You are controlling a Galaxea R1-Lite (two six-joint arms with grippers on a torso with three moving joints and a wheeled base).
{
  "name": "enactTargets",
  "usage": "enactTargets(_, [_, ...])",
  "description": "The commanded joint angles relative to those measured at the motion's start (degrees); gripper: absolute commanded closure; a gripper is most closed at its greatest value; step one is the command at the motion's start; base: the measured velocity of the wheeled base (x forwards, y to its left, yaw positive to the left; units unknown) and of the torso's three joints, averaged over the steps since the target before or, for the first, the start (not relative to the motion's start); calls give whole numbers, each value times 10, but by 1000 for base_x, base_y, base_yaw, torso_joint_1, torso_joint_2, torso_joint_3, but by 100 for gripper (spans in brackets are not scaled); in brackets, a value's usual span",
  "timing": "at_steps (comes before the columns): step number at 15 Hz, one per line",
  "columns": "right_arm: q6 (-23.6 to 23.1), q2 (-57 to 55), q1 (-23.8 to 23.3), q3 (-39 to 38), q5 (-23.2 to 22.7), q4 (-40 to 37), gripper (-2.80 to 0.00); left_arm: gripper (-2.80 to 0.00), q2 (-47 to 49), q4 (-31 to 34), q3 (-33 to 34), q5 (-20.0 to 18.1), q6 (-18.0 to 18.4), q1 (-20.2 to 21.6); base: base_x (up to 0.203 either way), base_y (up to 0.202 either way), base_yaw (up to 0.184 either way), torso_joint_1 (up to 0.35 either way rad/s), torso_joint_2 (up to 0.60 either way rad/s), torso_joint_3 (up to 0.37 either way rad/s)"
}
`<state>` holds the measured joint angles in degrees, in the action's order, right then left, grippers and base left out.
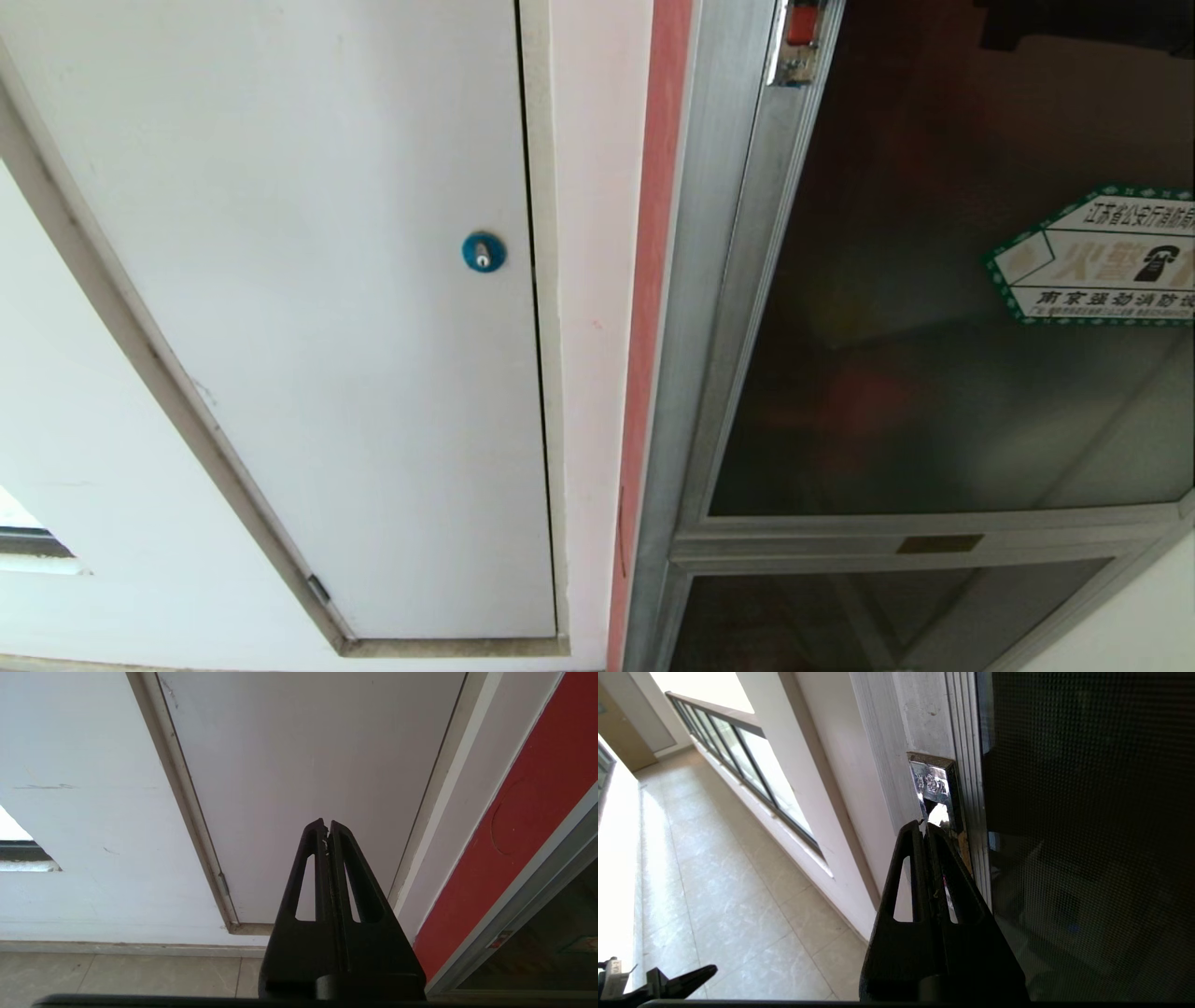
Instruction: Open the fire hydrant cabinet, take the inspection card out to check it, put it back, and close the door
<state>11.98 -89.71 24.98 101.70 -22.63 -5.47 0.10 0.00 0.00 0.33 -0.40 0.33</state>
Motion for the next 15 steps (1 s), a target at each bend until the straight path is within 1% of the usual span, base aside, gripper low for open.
enactTargets(1, [1, 0, -4, -8, -1, -1, 0, 0, 0, 0, 1, 0, 0, 0, 0, 0, 0, 0, 0, 0])
enactTargets(10, [-2, -6, -4, -6, 0, 0, 0, 0, 0, 0, 1, 0, 0, 0, 0, 0, 0, 0, 0, 0])
enactTargets(15, [-3, -13, -4, -5, 14, 0, 0, 0, 0, 0, 1, 0, 0, 0, 0, 0, 0, 0, 0, 0])
